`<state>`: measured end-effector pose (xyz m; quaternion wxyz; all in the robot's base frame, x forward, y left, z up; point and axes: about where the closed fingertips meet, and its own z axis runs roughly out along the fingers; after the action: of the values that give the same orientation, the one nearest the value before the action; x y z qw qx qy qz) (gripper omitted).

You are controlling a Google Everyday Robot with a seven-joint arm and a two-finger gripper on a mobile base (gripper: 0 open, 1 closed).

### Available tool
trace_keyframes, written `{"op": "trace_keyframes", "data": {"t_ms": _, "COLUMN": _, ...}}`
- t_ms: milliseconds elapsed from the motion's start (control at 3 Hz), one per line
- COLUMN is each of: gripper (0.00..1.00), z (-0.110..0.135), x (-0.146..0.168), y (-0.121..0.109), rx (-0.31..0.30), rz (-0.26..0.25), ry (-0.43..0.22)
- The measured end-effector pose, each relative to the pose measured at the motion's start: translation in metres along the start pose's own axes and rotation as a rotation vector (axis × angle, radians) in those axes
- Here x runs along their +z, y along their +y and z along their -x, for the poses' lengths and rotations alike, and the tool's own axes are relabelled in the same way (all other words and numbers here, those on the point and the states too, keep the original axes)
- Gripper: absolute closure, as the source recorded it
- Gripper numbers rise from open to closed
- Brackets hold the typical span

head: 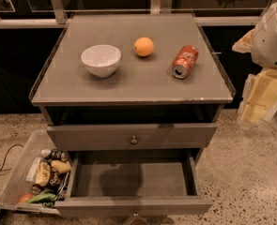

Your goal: Close middle drawer

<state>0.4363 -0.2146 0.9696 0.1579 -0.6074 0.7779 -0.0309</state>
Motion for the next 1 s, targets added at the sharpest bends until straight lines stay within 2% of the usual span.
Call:
{"op": "trace_keyframes", "data": {"t_ms": 333, "gripper": 0.00, "z": -0.005, "x": 0.032, "y": 0.024, "rx": -0.034, "rz": 0.054, "ry": -0.019}}
{"op": "trace_keyframes", "data": {"t_ms": 667, "gripper": 0.19, "z": -0.019, "x": 0.083, "y": 0.061, "rx": -0.063, "rz": 0.126, "ry": -0.053}}
{"op": "trace_keyframes", "data": {"t_ms": 1000, "gripper": 0.43, "z": -0.039, "x": 0.130, "y": 0.097, "rx": -0.071, "rz": 0.157, "ry": -0.122}}
